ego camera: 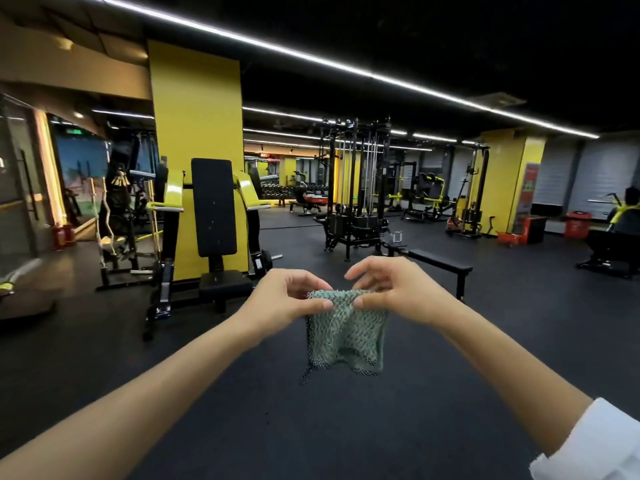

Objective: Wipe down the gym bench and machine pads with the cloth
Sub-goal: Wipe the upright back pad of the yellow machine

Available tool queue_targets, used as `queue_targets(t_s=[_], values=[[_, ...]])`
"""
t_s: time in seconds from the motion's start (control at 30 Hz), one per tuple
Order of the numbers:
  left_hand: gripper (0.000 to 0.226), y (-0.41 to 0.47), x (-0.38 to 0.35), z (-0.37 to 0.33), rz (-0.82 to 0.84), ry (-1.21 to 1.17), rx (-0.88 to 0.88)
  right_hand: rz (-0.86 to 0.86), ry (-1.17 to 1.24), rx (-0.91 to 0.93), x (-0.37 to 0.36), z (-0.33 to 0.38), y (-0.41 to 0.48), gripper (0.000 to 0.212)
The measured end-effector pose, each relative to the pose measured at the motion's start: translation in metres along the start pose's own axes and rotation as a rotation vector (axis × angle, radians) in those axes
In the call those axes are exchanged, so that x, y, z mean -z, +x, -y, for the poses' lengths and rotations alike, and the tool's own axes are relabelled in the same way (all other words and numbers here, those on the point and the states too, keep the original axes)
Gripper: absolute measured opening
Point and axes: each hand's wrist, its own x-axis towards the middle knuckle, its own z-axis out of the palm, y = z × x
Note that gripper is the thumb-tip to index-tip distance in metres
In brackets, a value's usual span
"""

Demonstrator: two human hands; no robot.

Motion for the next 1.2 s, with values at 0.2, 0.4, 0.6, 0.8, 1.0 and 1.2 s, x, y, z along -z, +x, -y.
queue_targets(t_s=[0.2,0.4,0.6,0.8,1.0,1.2], values=[[0.017,0.060,0.004,0.023,-0.018,0.208,-0.043,0.144,-0.268,0.057,0.017,-0.045,0.069,0.012],[0.012,0.119,0.022,0.050,-0.153,0.237,-0.016,0.125,-0.247,0.138,0.023,-0.077,0.153,0.007],[0.008,0.163,0.060,0.101,-0.283,0.230,0.030,0.063,-0.131,0.244,-0.016,-0.102,0.234,0.020],[0.006,0.205,0.114,0.174,-0.362,0.206,0.065,0.030,-0.025,0.295,-0.074,-0.122,0.328,0.025],[0.007,0.263,0.211,0.245,-0.363,0.290,0.057,0.000,0.022,0.344,-0.137,-0.119,0.452,0.016],[0.009,0.333,0.312,0.300,-0.365,0.339,0.036,-0.003,0.063,0.360,-0.184,-0.103,0.581,0.019]])
